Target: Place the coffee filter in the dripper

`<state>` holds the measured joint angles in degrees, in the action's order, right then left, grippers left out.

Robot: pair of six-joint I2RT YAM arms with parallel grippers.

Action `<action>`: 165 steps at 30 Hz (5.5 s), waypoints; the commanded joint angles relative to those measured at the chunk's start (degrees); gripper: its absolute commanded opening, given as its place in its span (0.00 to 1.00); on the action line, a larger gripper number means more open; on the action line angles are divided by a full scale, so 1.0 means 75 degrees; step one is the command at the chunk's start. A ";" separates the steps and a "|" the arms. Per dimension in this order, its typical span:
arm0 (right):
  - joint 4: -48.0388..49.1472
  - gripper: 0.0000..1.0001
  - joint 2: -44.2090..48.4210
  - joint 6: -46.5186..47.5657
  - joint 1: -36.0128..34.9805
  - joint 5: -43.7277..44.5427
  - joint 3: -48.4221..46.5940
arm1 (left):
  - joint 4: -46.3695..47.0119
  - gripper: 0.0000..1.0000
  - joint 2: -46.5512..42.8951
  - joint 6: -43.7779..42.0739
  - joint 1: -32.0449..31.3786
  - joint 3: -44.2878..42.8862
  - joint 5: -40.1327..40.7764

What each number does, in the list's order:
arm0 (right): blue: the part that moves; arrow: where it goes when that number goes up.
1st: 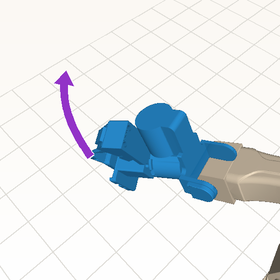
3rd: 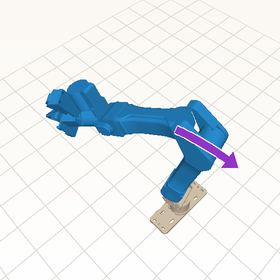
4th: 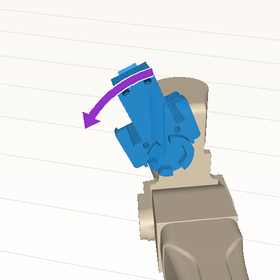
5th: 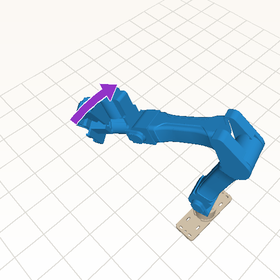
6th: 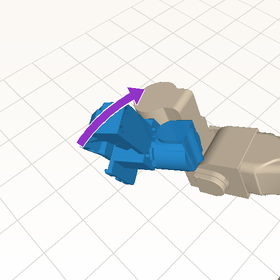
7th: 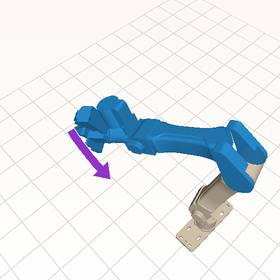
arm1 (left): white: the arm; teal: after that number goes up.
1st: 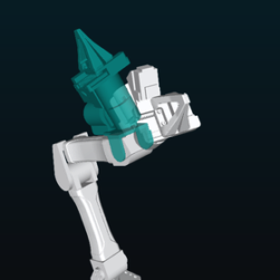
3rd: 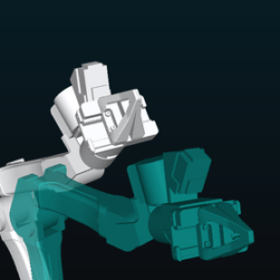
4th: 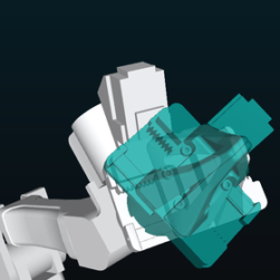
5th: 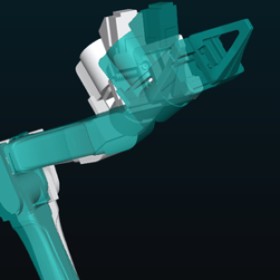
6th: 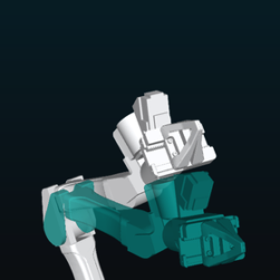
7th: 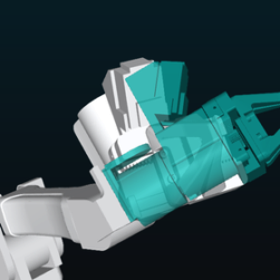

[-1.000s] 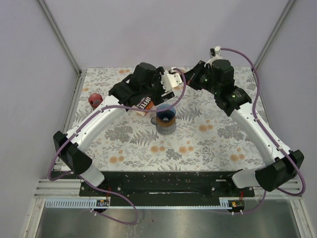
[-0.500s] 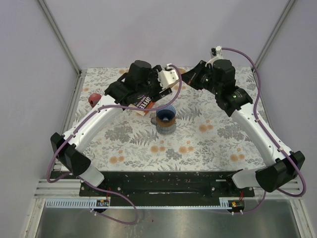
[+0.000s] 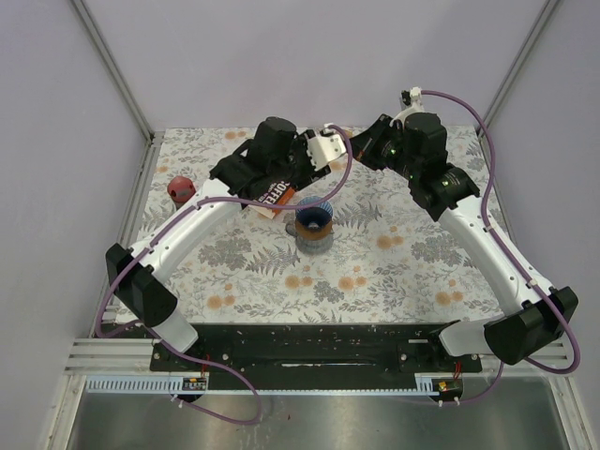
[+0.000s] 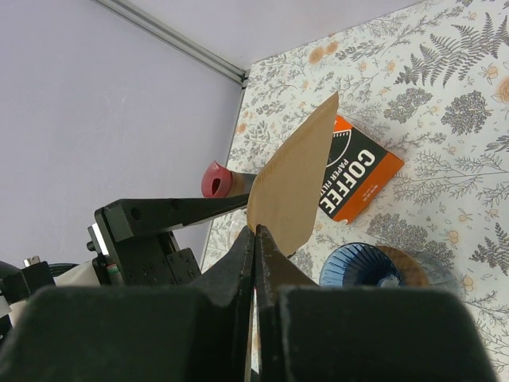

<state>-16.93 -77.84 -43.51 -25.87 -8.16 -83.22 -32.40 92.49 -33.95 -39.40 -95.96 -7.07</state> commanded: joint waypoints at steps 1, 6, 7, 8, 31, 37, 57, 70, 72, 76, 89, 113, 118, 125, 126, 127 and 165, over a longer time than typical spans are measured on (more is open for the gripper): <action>0.0370 0.00 0.0231 0.0035 0.0051 -0.0048 -0.0002 | 0.0605 0.53 0.0032 0.0098 -0.0079 0.0092 0.0250; 0.0382 0.00 0.0207 0.0024 0.0051 -0.0072 0.0010 | 0.0793 0.49 0.0008 0.0062 -0.0126 0.0139 0.0602; 0.0405 0.00 0.0196 0.0012 0.0051 -0.0072 0.0010 | 0.0816 0.49 -0.0003 0.0074 -0.0149 0.0150 0.0615; 0.0452 0.00 0.0184 0.0000 0.0051 -0.0106 0.0022 | 0.0874 0.49 0.0008 0.0109 -0.0173 0.0174 0.0649; 0.0745 0.00 -0.0015 -0.0269 0.0062 -0.0388 0.0186 | 0.1063 0.54 0.0172 0.0894 -0.0313 -0.0025 0.1025; 0.0745 0.00 -0.0074 -0.0258 0.0062 -0.0447 0.0244 | 0.0922 0.30 0.0243 0.0965 -0.0313 -0.0271 0.1060; 0.0593 0.59 -0.0450 0.0749 -0.0276 -0.0238 0.0548 | 0.0149 0.00 0.0102 0.3588 -0.0068 -0.0107 0.1517; 0.1202 0.63 -0.0390 0.2155 -0.1695 0.1686 0.0983 | -0.0367 0.00 0.0196 0.5640 0.0636 -0.0283 0.0029; 0.1156 0.61 -0.0565 0.2320 -0.1707 0.1837 0.0890 | -0.0367 0.00 0.0114 0.5722 0.0636 -0.0225 -0.0064; 0.0945 0.58 -0.0894 0.2297 -0.1696 0.2214 0.0538 | -0.0356 0.00 -0.0003 0.5688 0.0636 -0.0166 0.0028; 0.0828 0.48 -0.1445 0.2484 -0.1696 0.3348 0.0092 | -0.0344 0.00 -0.0109 0.5512 0.0636 -0.0096 0.0286; -0.3576 0.00 -0.2078 0.3902 -0.1567 0.2086 -0.2673 | -0.1560 0.81 -0.0765 0.4657 0.1221 -0.0926 -0.1399; -0.4760 0.00 -0.2195 0.3774 -0.1555 0.1113 -0.3165 | -0.2101 0.90 -0.1093 0.4586 0.1327 -0.1057 -0.1821; -0.5372 0.00 -0.2418 0.3504 -0.1649 0.0269 -0.3073 | -0.1950 0.95 -0.1328 0.5393 0.1444 -0.0273 -0.2045; -0.5337 0.00 -0.2441 0.3481 -0.1660 0.0245 -0.2991 | -0.1833 0.95 -0.1316 0.5499 0.1444 -0.0155 -0.2046; -0.5290 0.00 -0.2464 0.3446 -0.1672 0.0210 -0.2932 | -0.1739 0.95 -0.1316 0.5616 0.1444 -0.0003 -0.2046; -0.5583 0.01 -0.4070 0.3797 -0.1754 0.0903 -0.3576 | -0.1176 0.45 0.0535 0.5981 0.1503 0.0619 -0.1600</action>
<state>-59.88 -109.56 -15.79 -39.72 -0.49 -109.27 -43.57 96.20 12.05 -28.38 -92.09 -20.73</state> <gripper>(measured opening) 0.019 0.512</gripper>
